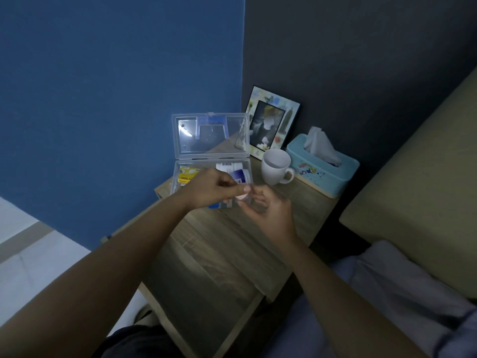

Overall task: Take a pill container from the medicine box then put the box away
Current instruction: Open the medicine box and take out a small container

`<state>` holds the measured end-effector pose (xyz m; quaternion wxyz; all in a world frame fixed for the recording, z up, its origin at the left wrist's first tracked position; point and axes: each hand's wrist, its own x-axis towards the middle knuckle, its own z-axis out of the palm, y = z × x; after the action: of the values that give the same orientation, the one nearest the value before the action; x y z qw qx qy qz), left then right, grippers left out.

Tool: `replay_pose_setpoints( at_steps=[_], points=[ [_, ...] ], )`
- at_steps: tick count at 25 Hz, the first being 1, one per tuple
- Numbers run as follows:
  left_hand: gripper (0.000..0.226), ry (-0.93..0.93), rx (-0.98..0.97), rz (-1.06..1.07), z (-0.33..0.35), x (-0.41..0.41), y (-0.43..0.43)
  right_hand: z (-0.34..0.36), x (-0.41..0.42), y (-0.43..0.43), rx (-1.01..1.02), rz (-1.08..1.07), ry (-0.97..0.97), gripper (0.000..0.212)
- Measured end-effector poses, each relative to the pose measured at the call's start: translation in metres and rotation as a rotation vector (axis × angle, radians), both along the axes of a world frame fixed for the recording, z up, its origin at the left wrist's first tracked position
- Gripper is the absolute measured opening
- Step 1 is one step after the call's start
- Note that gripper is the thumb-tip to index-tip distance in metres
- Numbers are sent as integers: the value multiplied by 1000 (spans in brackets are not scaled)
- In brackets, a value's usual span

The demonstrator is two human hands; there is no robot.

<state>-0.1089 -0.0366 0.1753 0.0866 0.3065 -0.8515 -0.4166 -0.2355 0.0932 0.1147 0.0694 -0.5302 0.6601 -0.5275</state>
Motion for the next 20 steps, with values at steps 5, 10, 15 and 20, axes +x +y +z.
replay_pose_setpoints(
  at_steps=[5,10,15,20],
  points=[
    [32,77,154,-21,2,0,-3,2,-1,0,-1,12,-20,35],
    [19,66,91,-51,3,1,-7,1,0,-2,-15,9,-11,35],
    [28,-18,-80,-19,2,-3,-10,-1,1,-3,-30,2,15,33],
    [22,109,90,92,2,-1,-9,-9,3,1,40,7,-176,35]
  ],
)
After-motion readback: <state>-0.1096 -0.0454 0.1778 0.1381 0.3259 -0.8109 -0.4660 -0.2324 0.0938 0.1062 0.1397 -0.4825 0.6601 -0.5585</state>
